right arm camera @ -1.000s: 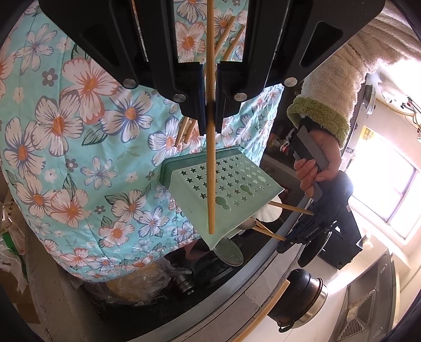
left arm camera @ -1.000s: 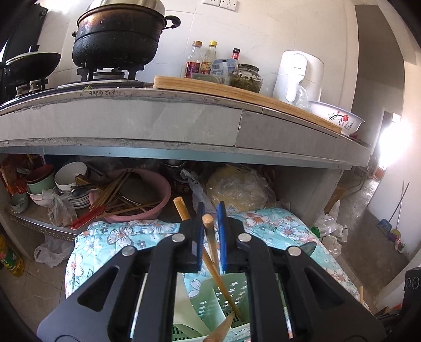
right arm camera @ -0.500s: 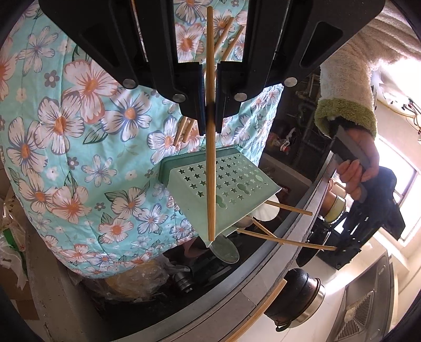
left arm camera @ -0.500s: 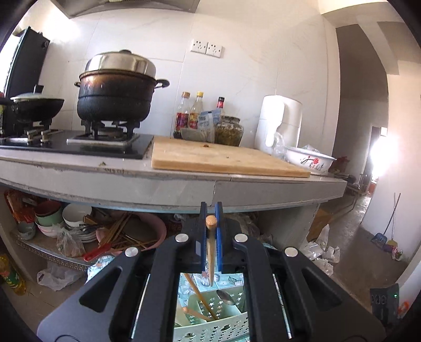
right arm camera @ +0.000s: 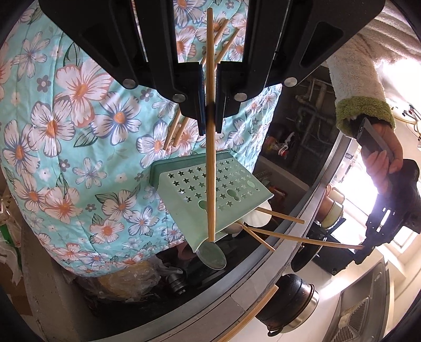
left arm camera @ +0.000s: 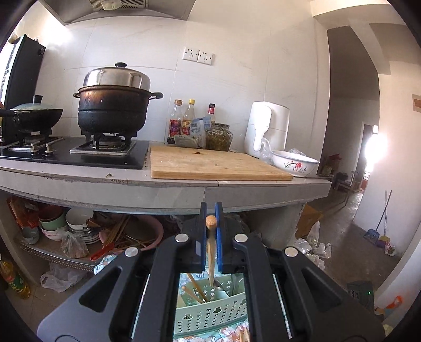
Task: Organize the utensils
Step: 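Push the chopstick down into the holder with the left tool while the right holds its chopstick, then lower the chopstick into the green holder and open the right tool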
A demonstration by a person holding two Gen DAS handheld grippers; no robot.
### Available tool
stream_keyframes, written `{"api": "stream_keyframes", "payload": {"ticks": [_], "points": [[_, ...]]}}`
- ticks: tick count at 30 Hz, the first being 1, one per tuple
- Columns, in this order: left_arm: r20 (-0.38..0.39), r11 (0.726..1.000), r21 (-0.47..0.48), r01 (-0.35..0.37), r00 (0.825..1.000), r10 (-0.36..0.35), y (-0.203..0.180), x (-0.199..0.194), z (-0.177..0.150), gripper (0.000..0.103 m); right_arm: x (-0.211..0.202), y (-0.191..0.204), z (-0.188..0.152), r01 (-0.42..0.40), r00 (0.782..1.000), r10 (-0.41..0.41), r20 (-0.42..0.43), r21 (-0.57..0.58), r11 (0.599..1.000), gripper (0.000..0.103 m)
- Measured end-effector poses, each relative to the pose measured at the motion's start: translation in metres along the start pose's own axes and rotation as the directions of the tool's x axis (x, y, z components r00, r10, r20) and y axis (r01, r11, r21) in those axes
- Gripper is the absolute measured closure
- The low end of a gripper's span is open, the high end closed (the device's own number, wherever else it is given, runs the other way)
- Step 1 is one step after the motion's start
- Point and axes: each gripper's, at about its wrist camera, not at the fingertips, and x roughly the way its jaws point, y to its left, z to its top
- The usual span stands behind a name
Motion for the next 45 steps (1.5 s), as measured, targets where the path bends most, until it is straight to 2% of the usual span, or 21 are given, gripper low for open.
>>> {"api": "stream_keyframes", "payload": {"ticks": [7,14,15,18,22,27,33,37,39,42,45], "points": [[-0.097,1.0,-0.03,-0.001,0.995,-0.001,0.004,0.034,-0.04,0.098,-0.004,0.002,-0.002,0.014,1.0,-0.014,0.005,-0.003,1.0,0.095],[-0.163,0.998,-0.064,0.004,0.987,-0.014,0.013,0.058,-0.081,0.098,-0.009,0.007,-0.001,0.042,0.999,-0.042,0.015,-0.018,0.999,0.095],[-0.166,0.997,-0.072,0.009,0.986,-0.021,0.014,0.058,-0.084,0.095,-0.011,0.008,0.001,0.05,0.999,-0.05,0.02,-0.023,0.998,0.095],[-0.153,0.994,-0.106,0.015,0.988,-0.032,0.021,0.052,-0.089,0.068,-0.017,0.014,0.01,0.068,0.997,-0.067,0.041,-0.038,0.997,0.095],[-0.097,0.99,-0.14,0.032,0.994,-0.046,0.03,0.032,-0.093,0.06,-0.026,0.033,0.036,0.092,0.992,-0.084,0.09,-0.091,0.992,0.095],[-0.056,0.983,-0.181,0.029,0.998,-0.04,0.042,-0.001,-0.111,0.054,-0.032,0.075,0.084,0.113,0.98,-0.073,0.188,-0.213,0.971,0.096],[-0.085,0.975,-0.218,-0.042,0.996,0.024,0.063,-0.038,-0.153,0.046,-0.013,0.132,0.141,0.112,0.954,-0.006,0.3,-0.338,0.934,0.096],[-0.143,0.958,-0.269,-0.099,0.988,0.062,0.083,-0.057,-0.186,0.044,0.009,0.155,0.169,0.121,0.93,0.027,0.367,-0.375,0.919,0.096],[-0.17,0.946,-0.298,-0.129,0.982,0.081,0.094,-0.067,-0.201,0.043,0.022,0.16,0.181,0.106,0.927,0.046,0.373,-0.376,0.92,0.096],[-0.211,0.925,-0.33,-0.188,0.97,0.121,0.111,-0.079,-0.221,0.043,0.047,0.167,0.19,0.151,0.914,0.027,0.404,-0.401,0.904,0.096],[-0.239,0.91,-0.342,-0.236,0.958,0.159,0.123,-0.087,-0.231,0.043,0.074,0.165,0.193,0.181,0.917,-0.003,0.398,-0.41,0.894,0.096]]}}
